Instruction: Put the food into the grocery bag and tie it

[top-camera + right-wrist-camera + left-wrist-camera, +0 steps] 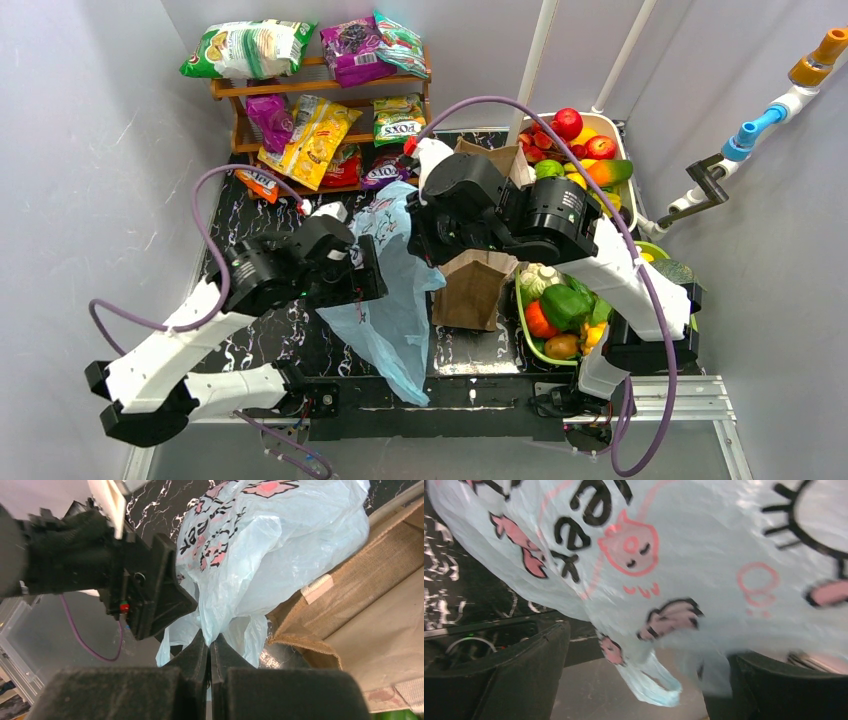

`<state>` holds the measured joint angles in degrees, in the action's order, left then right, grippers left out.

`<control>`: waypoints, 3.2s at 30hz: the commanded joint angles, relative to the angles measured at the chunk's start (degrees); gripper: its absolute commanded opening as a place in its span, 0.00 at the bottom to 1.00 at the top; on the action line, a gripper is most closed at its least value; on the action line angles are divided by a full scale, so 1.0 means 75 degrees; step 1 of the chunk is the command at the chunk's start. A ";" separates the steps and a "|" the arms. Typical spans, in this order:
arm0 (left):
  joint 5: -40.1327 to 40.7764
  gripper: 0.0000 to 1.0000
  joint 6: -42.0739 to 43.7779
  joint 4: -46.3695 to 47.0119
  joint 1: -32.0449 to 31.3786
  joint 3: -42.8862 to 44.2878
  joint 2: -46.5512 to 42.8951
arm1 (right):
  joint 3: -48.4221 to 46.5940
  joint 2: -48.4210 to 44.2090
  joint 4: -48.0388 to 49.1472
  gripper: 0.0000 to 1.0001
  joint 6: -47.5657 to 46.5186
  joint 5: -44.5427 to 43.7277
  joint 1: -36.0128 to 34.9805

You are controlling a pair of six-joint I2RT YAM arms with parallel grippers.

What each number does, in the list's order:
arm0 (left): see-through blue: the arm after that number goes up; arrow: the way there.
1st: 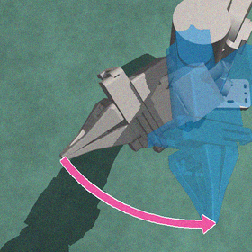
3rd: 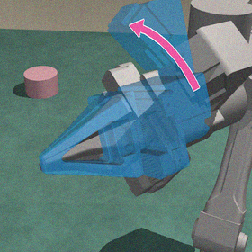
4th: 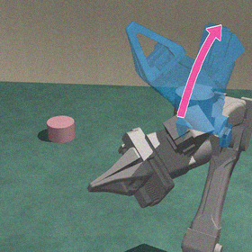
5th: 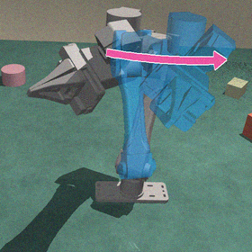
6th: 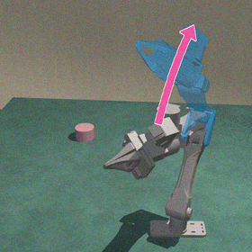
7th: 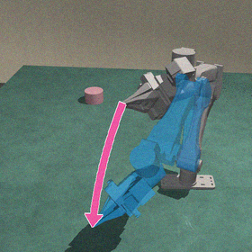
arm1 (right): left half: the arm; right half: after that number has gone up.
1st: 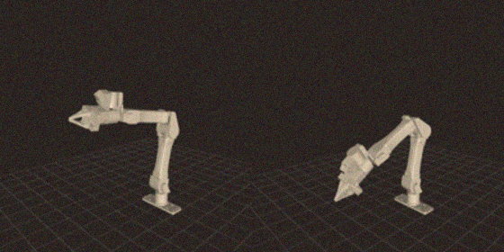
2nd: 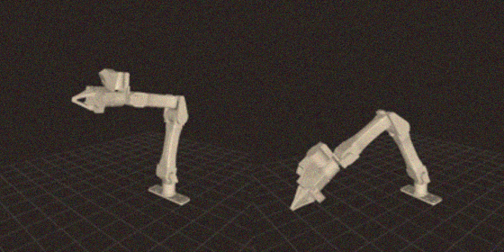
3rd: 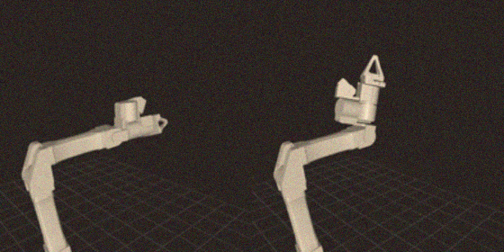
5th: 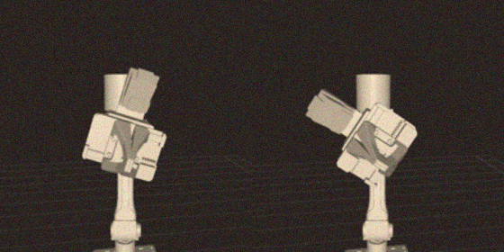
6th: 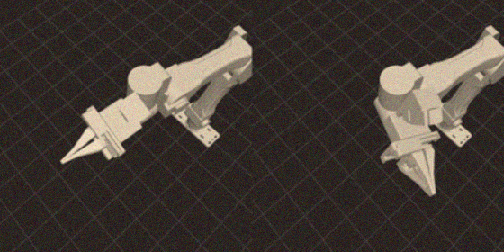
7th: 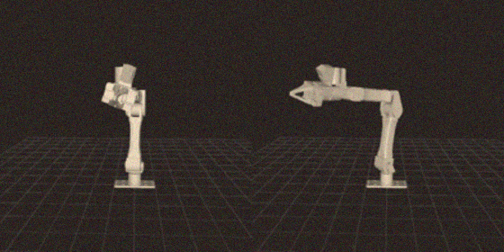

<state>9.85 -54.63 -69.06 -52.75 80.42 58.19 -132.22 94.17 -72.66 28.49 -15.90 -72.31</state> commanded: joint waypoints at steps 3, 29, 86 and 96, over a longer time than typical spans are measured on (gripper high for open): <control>0.1833 0.84 -0.0163 -0.0583 -0.0803 0.0050 0.0479 | -0.0399 0.0015 -0.0404 0.01 0.0314 -0.0046 0.0140; 0.3589 0.40 -0.2388 -0.2163 -0.2746 -0.0187 0.1729 | 0.0341 -0.0535 -0.0233 0.01 0.0694 0.0707 0.1022; 0.2533 0.00 -0.2177 0.2611 -0.2601 -0.2021 -0.1275 | 0.7337 -0.5671 -0.1323 0.90 0.3750 -0.2599 0.2326; 0.2435 0.00 -0.2217 0.2470 -0.2599 -0.2133 -0.1173 | 0.7880 -0.5338 0.0161 0.91 0.1388 -0.1347 0.6395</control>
<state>26.63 -71.37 -49.52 -72.49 64.84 49.04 -74.87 55.40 -78.65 48.05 -30.83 -34.83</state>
